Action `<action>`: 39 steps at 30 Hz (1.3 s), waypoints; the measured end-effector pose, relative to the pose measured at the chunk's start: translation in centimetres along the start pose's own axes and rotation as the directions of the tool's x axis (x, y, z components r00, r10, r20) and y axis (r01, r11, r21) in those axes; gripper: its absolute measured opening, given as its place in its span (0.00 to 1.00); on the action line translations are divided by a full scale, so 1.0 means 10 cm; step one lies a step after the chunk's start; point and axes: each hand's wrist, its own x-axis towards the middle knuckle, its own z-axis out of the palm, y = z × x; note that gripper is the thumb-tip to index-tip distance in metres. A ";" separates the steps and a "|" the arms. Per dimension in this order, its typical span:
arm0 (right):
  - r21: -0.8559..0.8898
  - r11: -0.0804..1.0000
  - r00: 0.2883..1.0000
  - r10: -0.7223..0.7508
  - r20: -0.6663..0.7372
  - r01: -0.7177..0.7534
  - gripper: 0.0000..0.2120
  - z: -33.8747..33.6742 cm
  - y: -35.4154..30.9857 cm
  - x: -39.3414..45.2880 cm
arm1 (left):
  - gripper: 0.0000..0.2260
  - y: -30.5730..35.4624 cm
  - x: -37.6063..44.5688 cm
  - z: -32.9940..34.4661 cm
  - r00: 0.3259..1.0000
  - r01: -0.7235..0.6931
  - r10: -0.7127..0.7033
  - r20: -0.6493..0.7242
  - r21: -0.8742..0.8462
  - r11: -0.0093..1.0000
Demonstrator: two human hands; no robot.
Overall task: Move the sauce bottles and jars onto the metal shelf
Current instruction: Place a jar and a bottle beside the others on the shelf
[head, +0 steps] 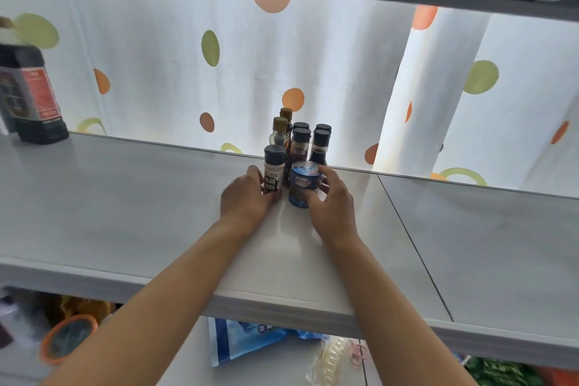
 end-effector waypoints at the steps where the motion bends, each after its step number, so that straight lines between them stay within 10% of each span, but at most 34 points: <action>1: 0.008 1.000 1.000 0.009 0.005 -0.009 0.25 0.00 0.01 0.00 | 0.19 0.00 0.01 0.01 1.000 -0.003 0.003 0.000 0.011 1.000; 10: -0.115 0.984 0.991 0.132 -0.030 -0.135 0.05 -0.04 0.04 0.02 | 0.20 -0.01 0.04 0.05 0.999 -0.032 0.032 0.005 0.030 0.999; 39: -0.204 0.976 0.990 0.095 0.099 -0.074 0.07 -0.07 -0.03 -0.04 | 0.17 -0.04 0.03 0.07 0.999 0.014 -0.011 0.047 -0.082 0.997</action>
